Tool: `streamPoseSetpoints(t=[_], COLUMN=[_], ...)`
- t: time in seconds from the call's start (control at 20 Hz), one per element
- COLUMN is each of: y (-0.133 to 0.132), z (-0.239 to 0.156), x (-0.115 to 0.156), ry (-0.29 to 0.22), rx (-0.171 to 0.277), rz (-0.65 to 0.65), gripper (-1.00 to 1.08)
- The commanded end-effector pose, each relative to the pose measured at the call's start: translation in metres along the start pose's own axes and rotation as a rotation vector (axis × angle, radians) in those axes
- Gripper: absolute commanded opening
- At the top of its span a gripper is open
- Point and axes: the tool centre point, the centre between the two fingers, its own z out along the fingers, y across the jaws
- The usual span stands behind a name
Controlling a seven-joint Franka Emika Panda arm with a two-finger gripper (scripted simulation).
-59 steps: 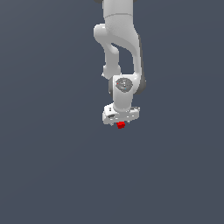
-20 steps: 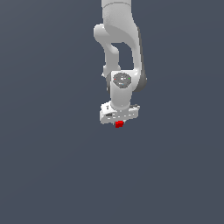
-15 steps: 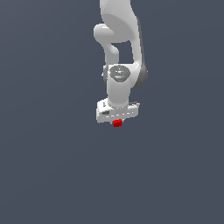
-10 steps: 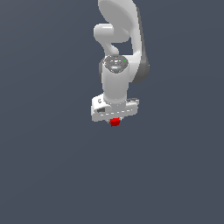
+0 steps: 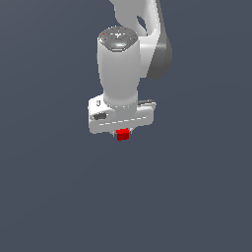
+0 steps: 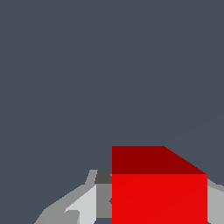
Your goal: Pick up the red cube and move it to a goal position.
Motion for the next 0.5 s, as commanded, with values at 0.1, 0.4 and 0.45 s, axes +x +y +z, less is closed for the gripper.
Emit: streamPoseSetpoints(t=[0.1,0.4,0.45], y=[0.01,0.017,0.018], z=[-0.025,-0.042,-0.044], x=[0.012,0.022,0.023], ry=[-0.001,-0.001,-0.001], rx=[0.0,0.0,0.0], rz=[-0.001,0.0,0.0], gripper=[-1.0,-1.0,-1.0])
